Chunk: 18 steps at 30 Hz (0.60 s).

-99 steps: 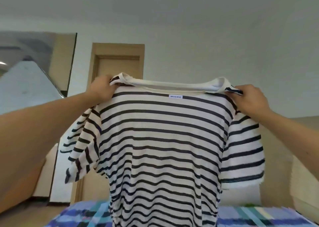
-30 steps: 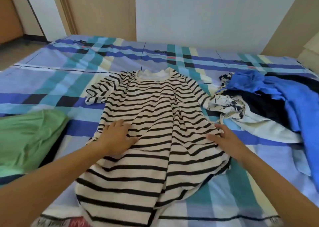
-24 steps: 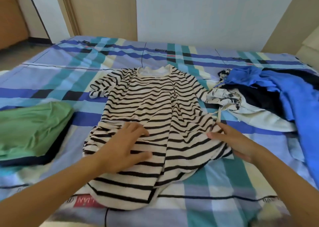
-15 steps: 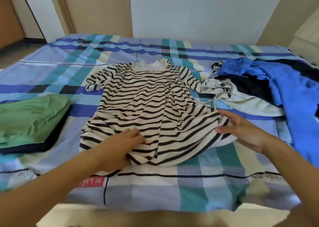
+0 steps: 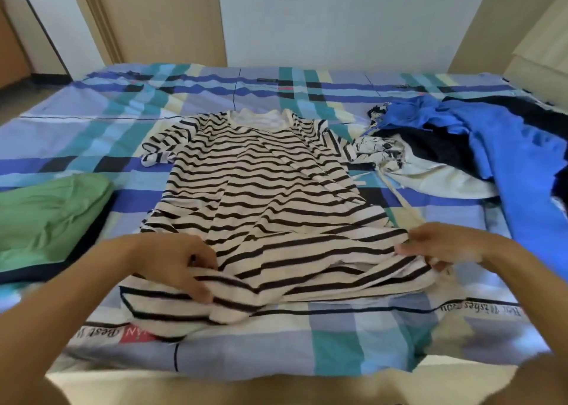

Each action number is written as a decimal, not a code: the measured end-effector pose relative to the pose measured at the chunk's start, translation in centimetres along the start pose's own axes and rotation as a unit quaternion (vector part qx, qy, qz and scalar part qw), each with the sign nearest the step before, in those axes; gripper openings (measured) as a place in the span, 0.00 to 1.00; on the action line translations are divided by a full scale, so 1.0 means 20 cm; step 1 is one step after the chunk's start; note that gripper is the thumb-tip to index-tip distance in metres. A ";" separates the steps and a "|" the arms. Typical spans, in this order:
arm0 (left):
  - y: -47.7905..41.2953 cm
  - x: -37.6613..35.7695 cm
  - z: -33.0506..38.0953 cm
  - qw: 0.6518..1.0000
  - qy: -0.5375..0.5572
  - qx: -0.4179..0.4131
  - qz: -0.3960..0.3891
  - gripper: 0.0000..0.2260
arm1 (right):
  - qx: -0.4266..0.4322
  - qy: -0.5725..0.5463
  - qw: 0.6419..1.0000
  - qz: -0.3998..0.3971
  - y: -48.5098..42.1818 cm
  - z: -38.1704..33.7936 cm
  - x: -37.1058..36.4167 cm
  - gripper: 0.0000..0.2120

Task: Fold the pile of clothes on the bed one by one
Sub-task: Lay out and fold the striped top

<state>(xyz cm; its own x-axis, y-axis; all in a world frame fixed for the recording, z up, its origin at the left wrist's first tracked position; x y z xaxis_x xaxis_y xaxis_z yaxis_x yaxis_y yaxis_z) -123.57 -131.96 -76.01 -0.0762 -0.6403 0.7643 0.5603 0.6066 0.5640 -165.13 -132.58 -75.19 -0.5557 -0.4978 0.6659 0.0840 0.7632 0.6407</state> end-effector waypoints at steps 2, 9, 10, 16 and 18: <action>-0.03 0.05 0.03 0.998 0.050 -0.003 0.040 0.25 | 0.016 -0.098 0.991 0.087 -0.06 -0.04 0.08 0.22; -0.02 0.21 -0.43 0.949 0.017 0.227 0.219 0.38 | 0.020 -0.223 0.974 -0.026 -0.13 -0.17 -0.04 0.25; 0.00 0.19 -0.49 0.941 0.034 0.264 0.211 0.39 | 0.031 -0.237 0.968 -0.073 -0.09 -0.19 -0.07 0.19; 0.10 0.23 -0.41 0.931 -0.071 0.234 0.270 0.40 | 0.082 -0.179 0.971 -0.133 0.03 -0.18 -0.05 0.30; 0.11 0.23 -0.22 0.952 -0.009 0.063 0.299 0.32 | 0.096 -0.057 0.989 -0.100 0.03 -0.12 -0.04 0.54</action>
<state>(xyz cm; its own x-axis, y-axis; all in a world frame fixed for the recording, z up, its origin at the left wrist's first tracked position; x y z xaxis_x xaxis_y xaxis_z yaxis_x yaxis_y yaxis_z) -119.02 -135.60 -72.62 0.2109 -0.1561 0.9650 0.4049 0.9124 0.0591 -162.67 -132.66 -74.41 -0.6357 -0.6050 0.4794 -0.1884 0.7239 0.6637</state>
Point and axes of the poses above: each hand's wrist, its own y-axis away from the middle knuckle, its own x-axis out of the back of the hand, z = x × y, the point moved 8 cm from there along -y, towards the middle knuckle, and after that the axes turned 9 degrees about -x, right-handed, at the moved point
